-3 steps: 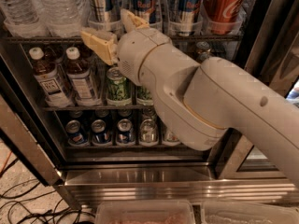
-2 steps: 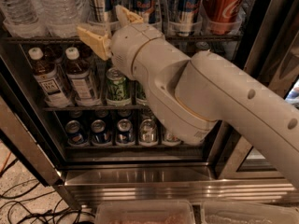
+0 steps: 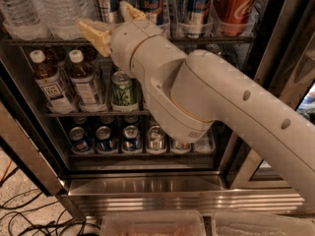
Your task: Pick redbull can from top shelf of fridge
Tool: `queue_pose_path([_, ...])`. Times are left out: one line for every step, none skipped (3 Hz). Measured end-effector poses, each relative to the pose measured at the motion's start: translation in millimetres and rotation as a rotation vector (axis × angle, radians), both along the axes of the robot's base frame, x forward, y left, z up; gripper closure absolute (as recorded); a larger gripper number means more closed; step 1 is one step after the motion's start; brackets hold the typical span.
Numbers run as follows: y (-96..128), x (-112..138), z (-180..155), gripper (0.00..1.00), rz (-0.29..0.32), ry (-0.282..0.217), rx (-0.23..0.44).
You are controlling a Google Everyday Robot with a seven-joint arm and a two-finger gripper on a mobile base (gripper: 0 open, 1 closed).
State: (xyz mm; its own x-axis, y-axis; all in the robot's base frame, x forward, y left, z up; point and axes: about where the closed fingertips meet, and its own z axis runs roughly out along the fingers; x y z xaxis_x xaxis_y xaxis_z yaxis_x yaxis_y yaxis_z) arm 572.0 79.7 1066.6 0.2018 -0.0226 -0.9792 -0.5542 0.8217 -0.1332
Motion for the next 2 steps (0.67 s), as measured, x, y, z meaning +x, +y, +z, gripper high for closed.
queue_pose_path([-9.0, 11.8, 0.7, 0.33, -0.047, -0.005, 0.016])
queue_pose_path([-13.2, 21.2, -3.1, 0.33, -0.072, -0.001, 0.024])
